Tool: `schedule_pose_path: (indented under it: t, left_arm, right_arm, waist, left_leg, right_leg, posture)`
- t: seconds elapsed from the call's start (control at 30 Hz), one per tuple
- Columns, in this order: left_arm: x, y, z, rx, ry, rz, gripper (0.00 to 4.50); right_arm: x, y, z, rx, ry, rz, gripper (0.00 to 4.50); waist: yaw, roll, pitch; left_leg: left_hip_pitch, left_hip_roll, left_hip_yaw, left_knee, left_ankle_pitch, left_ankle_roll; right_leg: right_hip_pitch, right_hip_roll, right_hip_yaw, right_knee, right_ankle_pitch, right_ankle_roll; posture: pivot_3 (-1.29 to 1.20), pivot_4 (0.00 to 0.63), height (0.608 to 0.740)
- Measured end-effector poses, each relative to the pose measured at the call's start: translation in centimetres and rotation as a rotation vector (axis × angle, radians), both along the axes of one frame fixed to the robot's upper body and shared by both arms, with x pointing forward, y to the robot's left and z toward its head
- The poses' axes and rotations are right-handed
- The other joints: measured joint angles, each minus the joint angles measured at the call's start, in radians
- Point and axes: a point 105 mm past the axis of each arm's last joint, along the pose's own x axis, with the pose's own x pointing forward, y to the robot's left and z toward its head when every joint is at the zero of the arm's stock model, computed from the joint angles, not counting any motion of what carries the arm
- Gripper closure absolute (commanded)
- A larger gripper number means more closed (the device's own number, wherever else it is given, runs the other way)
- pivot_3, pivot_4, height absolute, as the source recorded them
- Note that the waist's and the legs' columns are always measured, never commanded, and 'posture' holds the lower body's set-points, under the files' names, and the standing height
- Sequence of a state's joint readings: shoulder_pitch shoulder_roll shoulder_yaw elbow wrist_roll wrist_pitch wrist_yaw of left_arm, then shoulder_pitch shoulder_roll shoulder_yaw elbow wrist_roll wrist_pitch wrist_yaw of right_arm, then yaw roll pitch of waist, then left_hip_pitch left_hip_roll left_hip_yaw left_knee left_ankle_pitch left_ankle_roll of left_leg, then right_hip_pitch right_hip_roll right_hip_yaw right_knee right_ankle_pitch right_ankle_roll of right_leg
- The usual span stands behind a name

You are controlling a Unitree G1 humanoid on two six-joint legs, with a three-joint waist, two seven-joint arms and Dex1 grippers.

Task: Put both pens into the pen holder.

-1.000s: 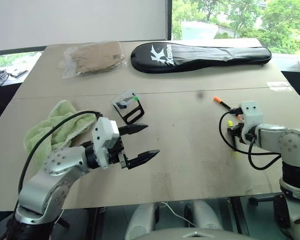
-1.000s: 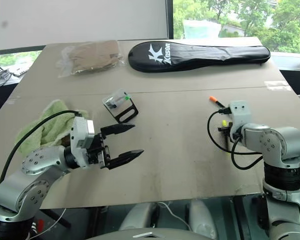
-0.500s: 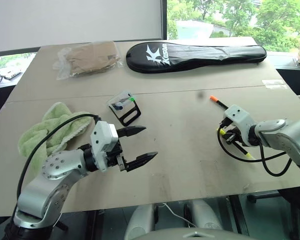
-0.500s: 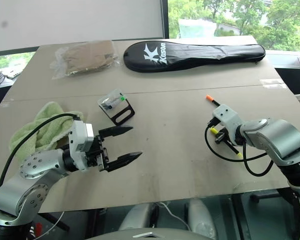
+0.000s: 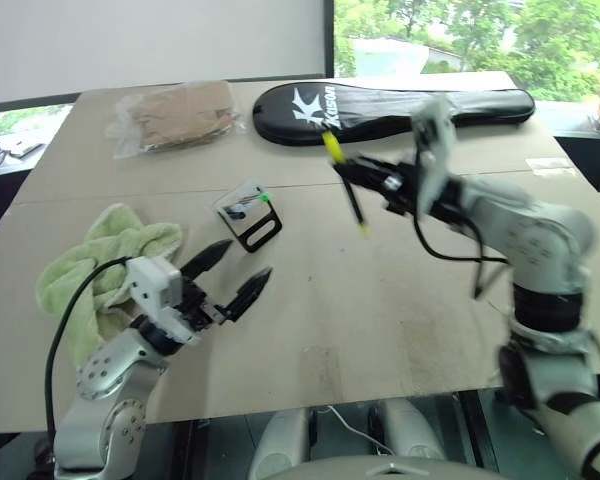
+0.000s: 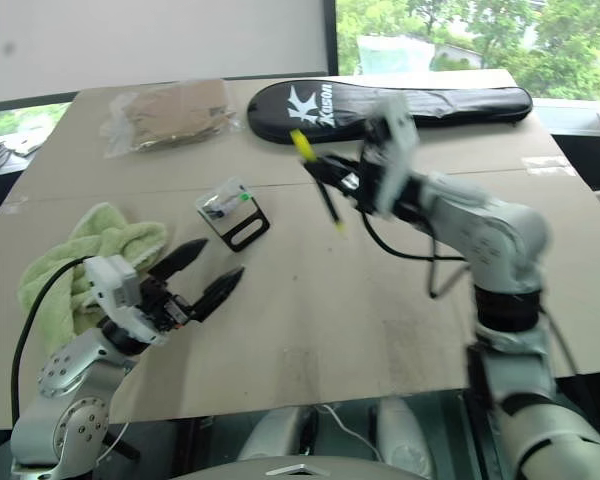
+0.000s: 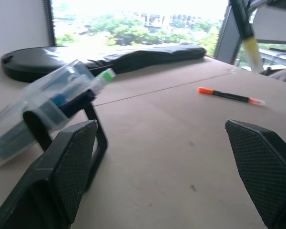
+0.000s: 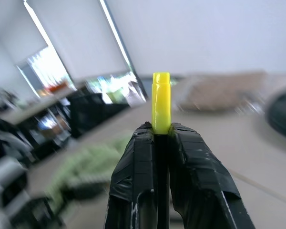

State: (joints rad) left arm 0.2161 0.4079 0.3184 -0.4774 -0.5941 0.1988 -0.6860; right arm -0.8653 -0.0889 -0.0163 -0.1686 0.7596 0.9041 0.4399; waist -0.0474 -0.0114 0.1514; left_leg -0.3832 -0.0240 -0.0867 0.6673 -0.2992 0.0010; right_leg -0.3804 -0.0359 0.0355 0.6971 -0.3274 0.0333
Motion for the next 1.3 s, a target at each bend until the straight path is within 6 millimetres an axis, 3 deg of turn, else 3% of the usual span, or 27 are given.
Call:
schedule_pose_path:
  t: [0.1,0.23,0.33,0.47,0.57,0.7,0.8,1.07,1.17,1.3]
  left_arm:
    - [0.6,1.8,0.5,-0.045,-0.021,0.109,0.0]
    - [0.8,2.5,1.4,-0.035,-0.058,0.145,0.0]
    - [0.6,2.1,1.8,-0.013,-0.035,0.112,0.0]
    - [0.7,0.4,3.8,-0.102,0.016,0.007,0.0]
    - [0.4,-1.1,6.3,-0.153,0.065,-0.146,0.0]
    - [0.2,-2.6,8.8,-0.161,0.096,-0.292,0.0]
    - [0.6,-3.8,9.3,-0.16,0.093,-0.347,0.0]
    - [2.0,-5.0,10.2,-0.154,0.065,-0.39,3.43]
    - [2.5,-4.9,10.4,-0.158,0.06,-0.389,4.48]
    - [2.6,-5.2,10.0,-0.142,0.068,-0.4,4.48]
  right_arm:
    - [0.7,4.0,0.9,0.093,-0.026,0.029,4.4]
    - [2.4,6.8,-0.3,0.093,-0.074,-0.016,4.4]
    - [3.4,6.8,-1.5,0.082,-0.07,-0.031,4.4]
    - [1.2,7.3,-0.6,0.082,-0.123,0.11,4.4]
    - [-1.1,6.5,-0.9,0.001,-0.2,0.243,4.4]
    - [-1.4,3.9,-1.4,-0.065,-0.205,0.263,4.4]
    - [-1.9,3.5,-0.8,-0.056,-0.218,0.273,4.4]
    - [-2.0,2.9,-0.2,-0.062,-0.233,0.244,4.5]
    - [-2.4,2.5,0.1,-0.057,-0.248,0.246,4.5]
    - [-2.5,2.2,-0.2,-0.061,-0.234,0.247,4.5]
  waist:
    - [0.004,0.0,0.0]
    - [0.006,-0.002,-0.001]
    - [0.005,-0.002,-0.001]
    - [0.0,-0.001,0.0]
    - [0.003,-0.001,0.0]
    - [0.005,-0.001,0.0]
    - [-0.005,0.0,0.001]
    - [-0.02,0.0,0.001]
    - [-0.02,0.001,0.001]
    - [-0.021,0.001,0.001]
  left_leg:
    - [0.0,-0.001,-0.001,0.0,0.0,0.0]
    - [0.0,-0.003,-0.001,0.001,0.0,0.0]
    - [-0.002,-0.004,-0.003,0.001,0.0,0.0]
    - [-0.002,-0.002,-0.004,0.0,0.001,-0.001]
    - [-0.002,-0.002,-0.006,0.001,0.001,-0.001]
    - [-0.002,-0.004,-0.006,0.001,0.001,-0.001]
    - [-0.001,-0.003,-0.006,0.0,0.001,-0.001]
    - [-0.002,-0.004,-0.005,0.001,0.001,-0.002]
    - [-0.002,-0.004,-0.006,0.001,0.001,-0.002]
    - [-0.002,-0.004,-0.005,0.001,0.001,-0.002]
  right_leg:
    - [0.0,-0.001,-0.002,0.0,0.0,0.0]
    - [0.0,-0.003,-0.003,-0.001,0.0,0.0]
    - [0.0,-0.004,-0.004,-0.001,0.0,0.0]
    - [0.0,-0.002,-0.004,0.0,0.0,0.0]
    - [0.0,-0.003,-0.006,0.0,0.0,0.0]
    - [0.001,-0.004,-0.006,-0.001,0.0,0.0]
    - [0.0,-0.003,-0.006,-0.001,0.0,0.0]
    - [0.0,-0.003,-0.006,-0.001,0.0,0.0]
    - [0.0,-0.003,-0.005,-0.001,0.0,0.0]
    - [0.0,-0.003,-0.005,-0.001,0.0,0.0]
  posture:
    - [0.0,0.15,0.74]
    - [0.0,0.15,0.74]
    - [0.0,0.15,0.74]
    - [0.0,0.15,0.74]
    - [0.0,0.15,0.74]
    - [0.0,0.15,0.74]
    - [0.0,0.15,0.74]
    - [0.0,0.15,0.74]
    - [0.0,0.15,0.74]
    - [0.0,0.15,0.74]
